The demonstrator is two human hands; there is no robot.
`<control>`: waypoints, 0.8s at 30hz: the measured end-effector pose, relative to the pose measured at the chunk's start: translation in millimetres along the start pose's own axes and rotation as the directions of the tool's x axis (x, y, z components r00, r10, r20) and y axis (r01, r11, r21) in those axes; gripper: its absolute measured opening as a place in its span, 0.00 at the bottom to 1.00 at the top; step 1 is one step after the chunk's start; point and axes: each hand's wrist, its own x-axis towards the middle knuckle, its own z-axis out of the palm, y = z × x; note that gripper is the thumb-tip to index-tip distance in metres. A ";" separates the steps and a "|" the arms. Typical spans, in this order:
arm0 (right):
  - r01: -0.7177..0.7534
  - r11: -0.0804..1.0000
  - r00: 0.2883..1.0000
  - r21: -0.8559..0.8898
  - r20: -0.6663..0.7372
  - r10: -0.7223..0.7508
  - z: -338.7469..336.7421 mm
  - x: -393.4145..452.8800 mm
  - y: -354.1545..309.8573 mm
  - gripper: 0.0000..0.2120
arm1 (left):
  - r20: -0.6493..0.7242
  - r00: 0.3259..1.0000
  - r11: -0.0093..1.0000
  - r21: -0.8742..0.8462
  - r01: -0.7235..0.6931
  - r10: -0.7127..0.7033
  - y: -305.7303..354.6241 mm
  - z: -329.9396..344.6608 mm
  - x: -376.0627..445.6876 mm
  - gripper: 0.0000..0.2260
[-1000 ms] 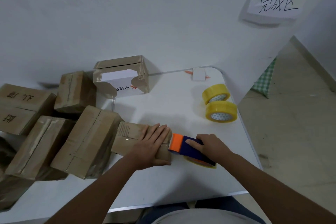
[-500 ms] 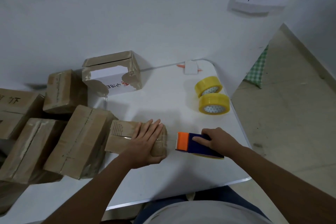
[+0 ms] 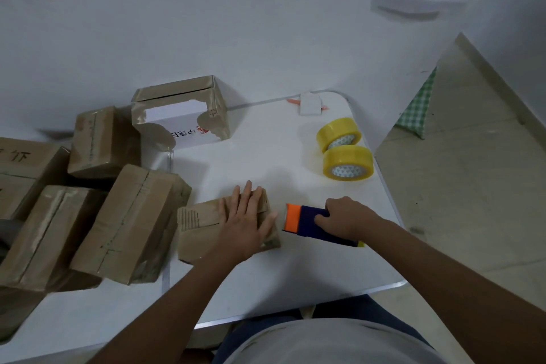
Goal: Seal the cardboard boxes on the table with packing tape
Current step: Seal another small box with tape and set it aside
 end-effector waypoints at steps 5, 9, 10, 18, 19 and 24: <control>0.041 0.996 0.999 -0.075 0.018 -0.040 -4.8 3.6 -8.4 0.23 | -0.184 0.975 0.990 0.044 0.132 -0.122 17.1 18.7 0.1 0.32; 0.029 0.996 0.999 -0.083 -0.041 -0.033 -6.3 4.9 -14.3 0.23 | -0.264 0.963 0.989 0.115 0.095 -0.062 20.4 19.8 -3.7 0.32; 0.022 0.996 0.998 -0.088 -0.051 -0.027 -5.1 4.7 -16.6 0.23 | -0.270 0.962 0.989 0.129 0.076 -0.038 18.1 20.1 -3.7 0.32; -0.030 0.994 0.999 -0.107 -0.026 0.027 -5.6 7.7 -34.4 0.21 | -0.180 0.982 0.981 0.193 -0.019 0.054 3.8 20.8 0.9 0.32; -0.030 0.991 0.999 -0.130 -0.031 0.026 -7.8 8.7 -37.4 0.21 | -0.174 0.983 0.979 0.201 -0.021 0.057 3.5 21.2 1.7 0.32; 0.003 0.960 0.995 -0.278 -0.098 -0.031 -15.3 21.0 -52.4 0.16 | -0.153 0.986 0.971 0.236 -0.036 0.074 -0.3 20.2 2.5 0.32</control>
